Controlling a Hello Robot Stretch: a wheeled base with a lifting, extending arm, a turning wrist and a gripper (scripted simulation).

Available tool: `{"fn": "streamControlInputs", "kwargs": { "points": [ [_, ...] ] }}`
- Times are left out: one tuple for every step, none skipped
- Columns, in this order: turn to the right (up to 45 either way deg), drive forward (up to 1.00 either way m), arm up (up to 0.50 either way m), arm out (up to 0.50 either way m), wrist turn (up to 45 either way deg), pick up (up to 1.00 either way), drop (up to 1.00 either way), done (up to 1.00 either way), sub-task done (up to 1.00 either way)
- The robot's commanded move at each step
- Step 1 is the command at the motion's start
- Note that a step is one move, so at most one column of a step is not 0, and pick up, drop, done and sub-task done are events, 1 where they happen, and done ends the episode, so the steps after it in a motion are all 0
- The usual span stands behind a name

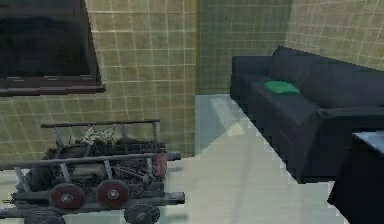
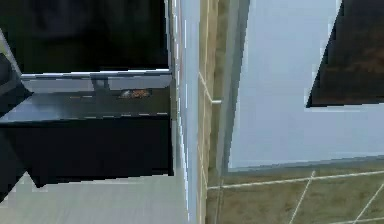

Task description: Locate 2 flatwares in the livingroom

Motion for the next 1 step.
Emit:
{"fn": "streamControlInputs", "kwargs": {
  "points": [
    [33.0,0.0,0.0,0.0,0.0,0.0,0.0,0.0,0.0]
  ]
}}
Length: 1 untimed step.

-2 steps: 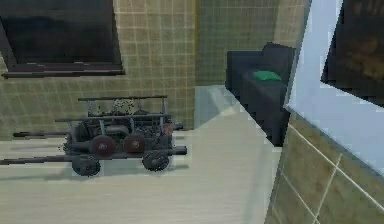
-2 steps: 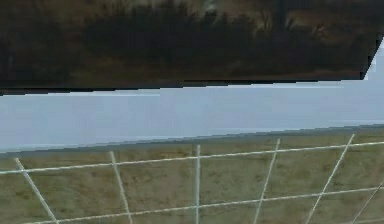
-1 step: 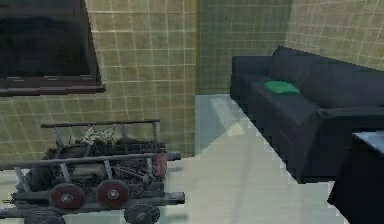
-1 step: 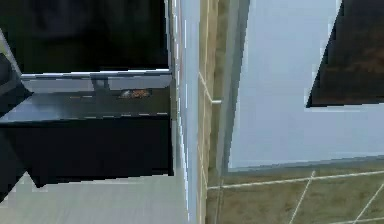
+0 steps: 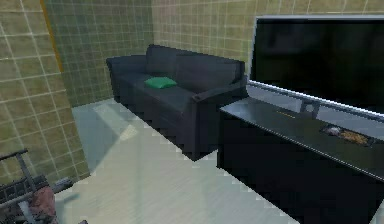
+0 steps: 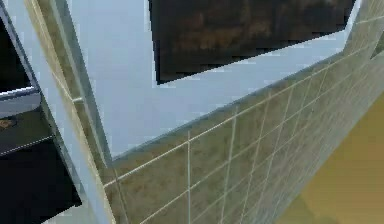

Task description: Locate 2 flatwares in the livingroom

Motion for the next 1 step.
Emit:
{"fn": "streamControlInputs", "kwargs": {
  "points": [
    [0.0,0.15,0.0,0.0,0.0,0.0,0.0,0.0,0.0]
  ]
}}
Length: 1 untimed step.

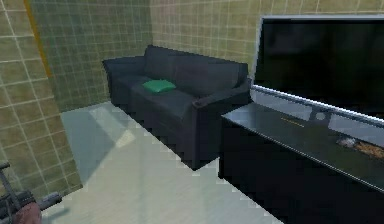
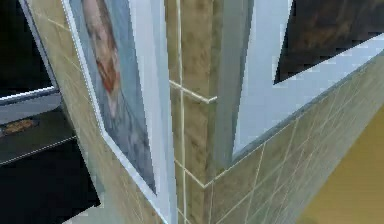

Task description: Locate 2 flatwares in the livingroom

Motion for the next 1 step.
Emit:
{"fn": "streamControlInputs", "kwargs": {
  "points": [
    [30.0,0.0,0.0,0.0,0.0,0.0,0.0,0.0,0.0]
  ]
}}
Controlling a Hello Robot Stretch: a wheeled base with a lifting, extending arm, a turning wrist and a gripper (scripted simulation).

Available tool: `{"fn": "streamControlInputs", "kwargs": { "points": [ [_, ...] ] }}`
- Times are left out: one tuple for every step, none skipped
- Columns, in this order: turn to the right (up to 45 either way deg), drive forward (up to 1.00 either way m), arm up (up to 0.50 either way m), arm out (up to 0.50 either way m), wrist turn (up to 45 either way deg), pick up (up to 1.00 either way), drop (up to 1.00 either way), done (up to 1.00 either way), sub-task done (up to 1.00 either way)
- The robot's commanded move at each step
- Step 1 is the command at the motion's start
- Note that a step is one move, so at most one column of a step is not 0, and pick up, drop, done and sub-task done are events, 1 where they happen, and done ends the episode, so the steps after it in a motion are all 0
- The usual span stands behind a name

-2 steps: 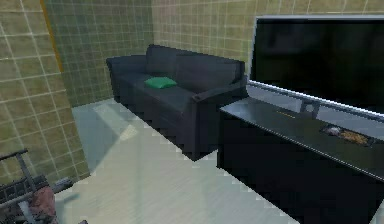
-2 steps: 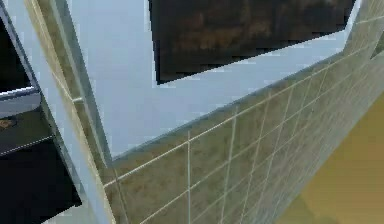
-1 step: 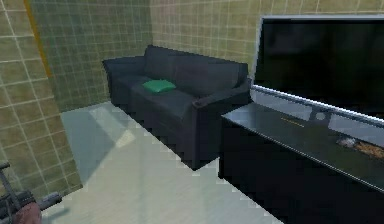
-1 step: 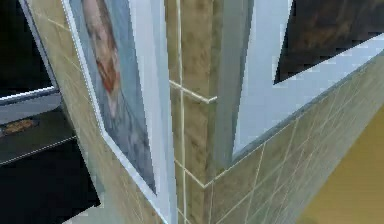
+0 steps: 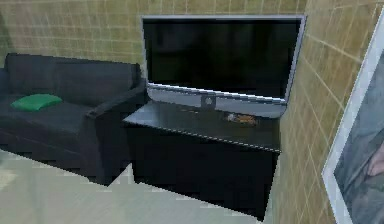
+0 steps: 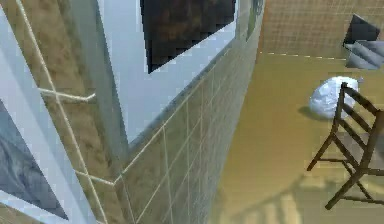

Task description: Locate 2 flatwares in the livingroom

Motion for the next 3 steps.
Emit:
{"fn": "streamControlInputs", "kwargs": {
  "points": [
    [0.0,0.7,0.0,0.0,0.0,0.0,0.0,0.0,0.0],
    [24.0,0.0,0.0,0.0,0.0,0.0,0.0,0.0,0.0],
    [0.0,0.0,0.0,0.0,0.0,0.0,0.0,0.0,1.0]
  ]
}}
